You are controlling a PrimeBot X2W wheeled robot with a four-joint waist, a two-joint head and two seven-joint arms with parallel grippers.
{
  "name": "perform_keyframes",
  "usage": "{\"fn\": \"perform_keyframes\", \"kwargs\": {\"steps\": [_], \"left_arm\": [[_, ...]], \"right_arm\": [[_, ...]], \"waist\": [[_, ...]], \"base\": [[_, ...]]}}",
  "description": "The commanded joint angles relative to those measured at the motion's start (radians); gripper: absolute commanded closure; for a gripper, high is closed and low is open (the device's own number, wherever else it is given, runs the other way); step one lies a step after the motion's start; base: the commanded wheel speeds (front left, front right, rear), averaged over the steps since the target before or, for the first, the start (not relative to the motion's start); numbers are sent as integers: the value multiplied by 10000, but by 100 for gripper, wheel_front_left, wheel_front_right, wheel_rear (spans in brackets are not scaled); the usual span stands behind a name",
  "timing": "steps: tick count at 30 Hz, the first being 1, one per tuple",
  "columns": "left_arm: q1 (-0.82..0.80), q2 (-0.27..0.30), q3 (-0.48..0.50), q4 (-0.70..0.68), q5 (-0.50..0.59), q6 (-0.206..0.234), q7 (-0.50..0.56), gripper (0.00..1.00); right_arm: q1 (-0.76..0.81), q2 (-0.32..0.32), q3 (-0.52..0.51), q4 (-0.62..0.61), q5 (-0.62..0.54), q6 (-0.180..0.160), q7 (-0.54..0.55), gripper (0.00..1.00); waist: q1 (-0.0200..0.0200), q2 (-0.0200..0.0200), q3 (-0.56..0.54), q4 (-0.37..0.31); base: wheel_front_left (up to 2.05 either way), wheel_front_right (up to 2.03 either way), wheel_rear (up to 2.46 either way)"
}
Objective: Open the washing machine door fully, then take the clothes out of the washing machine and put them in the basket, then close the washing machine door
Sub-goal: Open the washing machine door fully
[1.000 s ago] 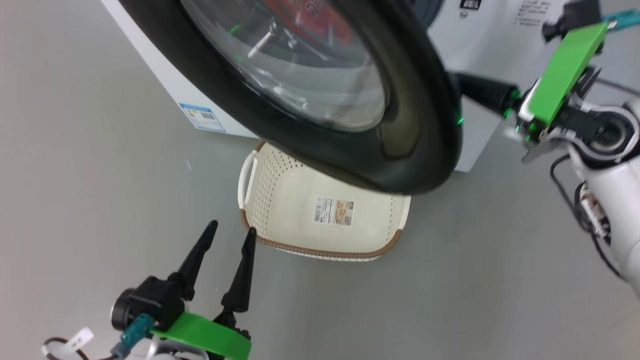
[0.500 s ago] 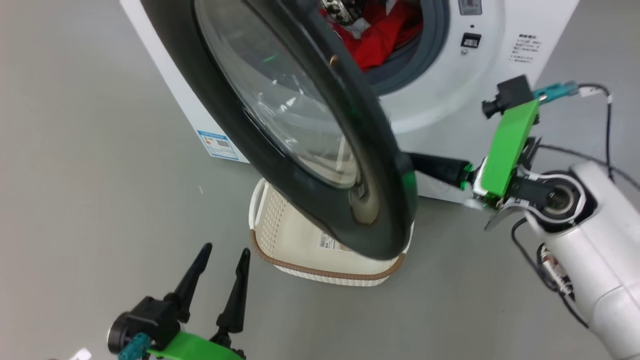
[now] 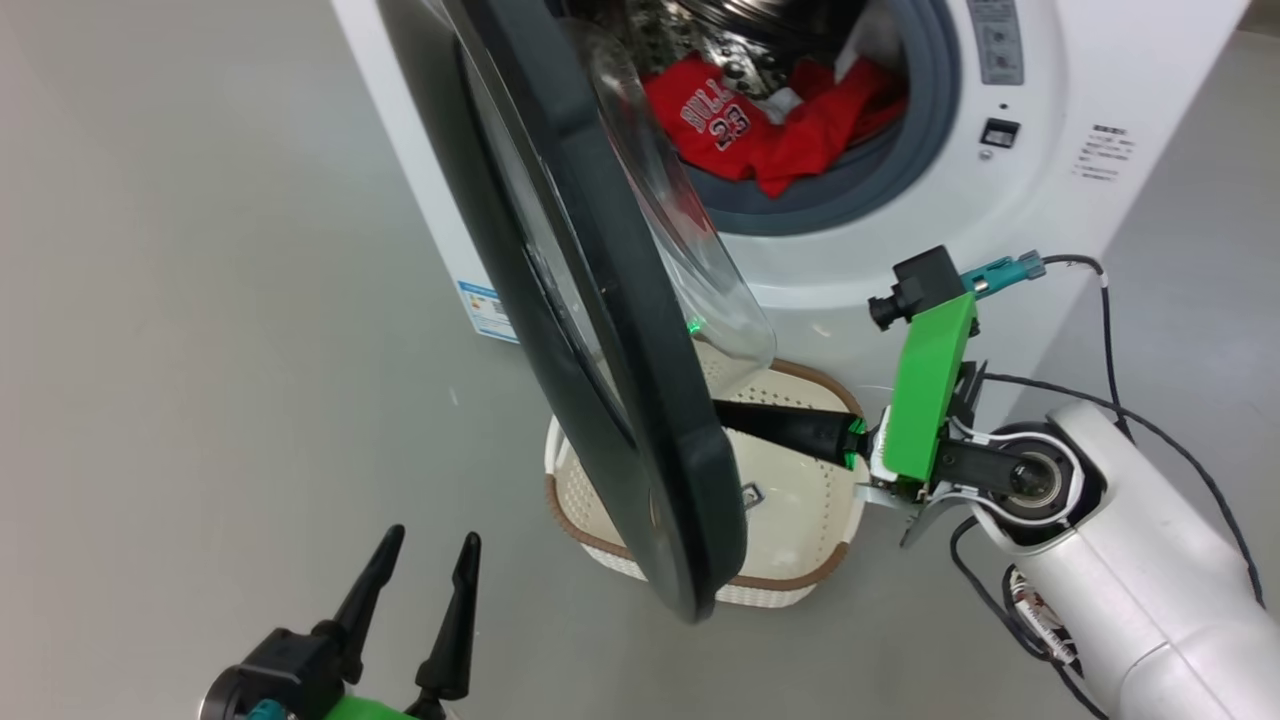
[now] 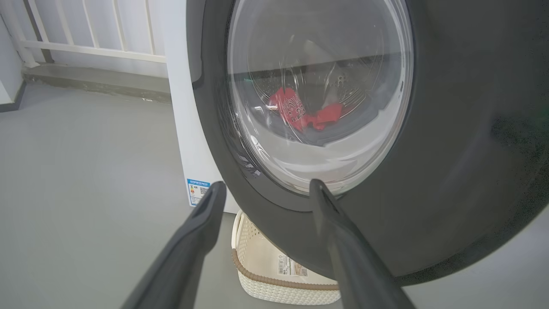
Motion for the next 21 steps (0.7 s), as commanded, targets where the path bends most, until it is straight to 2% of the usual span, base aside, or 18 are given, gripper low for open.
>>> {"fn": "perform_keyframes", "kwargs": {"steps": [1, 21], "left_arm": [[-66, 78, 413, -228, 126, -56, -120, 0], [192, 74, 941, -279, 213, -56, -120, 0]], "right_arm": [[113, 334, 171, -340, -82, 77, 20, 100], [436, 1186, 533, -487, -246, 77, 97, 100]], "waist": [[0, 0, -138, 255], [0, 0, -476, 1193]], "base": [[0, 0, 0], [0, 0, 0]]}}
